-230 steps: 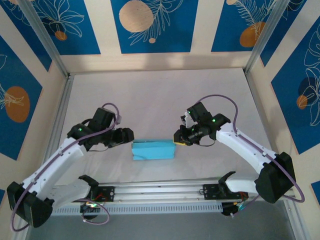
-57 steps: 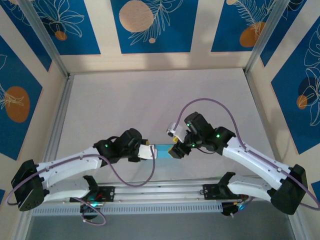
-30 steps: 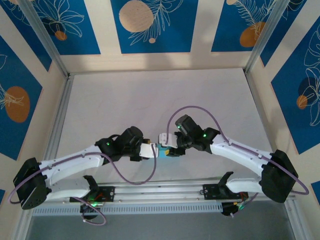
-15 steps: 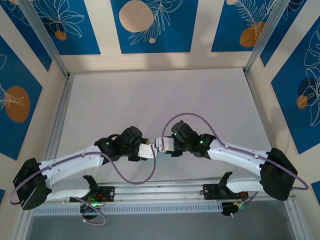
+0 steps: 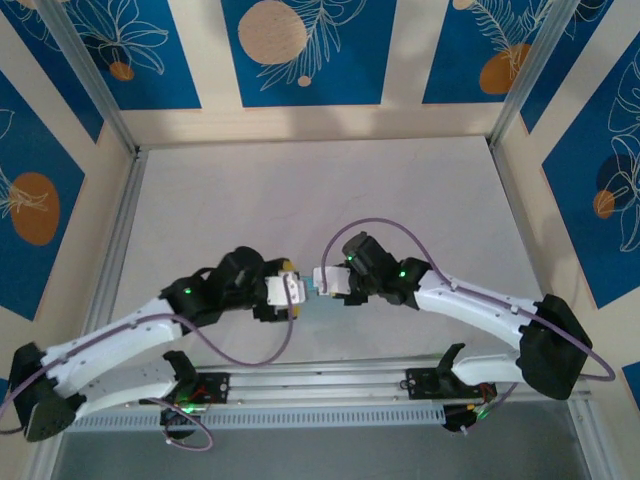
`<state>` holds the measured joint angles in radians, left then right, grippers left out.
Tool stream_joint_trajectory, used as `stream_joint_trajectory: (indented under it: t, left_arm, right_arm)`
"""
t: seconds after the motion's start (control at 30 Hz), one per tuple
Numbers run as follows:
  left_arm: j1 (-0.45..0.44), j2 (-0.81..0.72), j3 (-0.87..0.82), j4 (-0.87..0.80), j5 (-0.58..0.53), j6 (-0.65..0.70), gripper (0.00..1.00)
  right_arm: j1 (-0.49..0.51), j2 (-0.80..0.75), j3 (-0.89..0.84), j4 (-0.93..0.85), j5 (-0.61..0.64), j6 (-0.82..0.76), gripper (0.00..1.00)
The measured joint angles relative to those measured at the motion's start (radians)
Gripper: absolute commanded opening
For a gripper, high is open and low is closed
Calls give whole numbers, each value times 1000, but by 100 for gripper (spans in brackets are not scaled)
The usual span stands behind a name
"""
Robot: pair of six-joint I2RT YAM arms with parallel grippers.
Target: Fold the paper box
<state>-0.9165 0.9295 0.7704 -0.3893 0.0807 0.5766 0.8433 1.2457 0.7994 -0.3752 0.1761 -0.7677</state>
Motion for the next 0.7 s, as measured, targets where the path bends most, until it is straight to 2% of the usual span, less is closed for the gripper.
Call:
stream_joint_trajectory:
  t: [0.1, 0.2, 0.27, 0.37, 0.43, 0.53, 0.7]
  left_arm:
    - [16, -103, 67, 13, 5, -120, 77]
    - [36, -171, 116, 15, -23, -298, 63]
    - [53, -169, 183, -31, -67, -463, 56]
    - [95, -74, 312, -149, -110, -686, 61]
    - [140, -5, 360, -203, -96, -811, 66]
    - [235, 76, 353, -276, -37, -992, 66]
    - [376, 126, 310, -355, 103, -1240, 64]
  right_arm:
    - [-47, -5, 37, -78, -27, -3, 11]
    - [-83, -28, 54, -125, -53, -8, 10]
    - [-95, -47, 58, -147, -71, -10, 10]
    - [-97, -71, 58, -169, -91, -11, 10]
    - [-94, -85, 56, -173, -98, -14, 9]
    - [-84, -111, 46, -172, -98, -19, 9]
    - [-77, -148, 20, -173, -97, -37, 9]
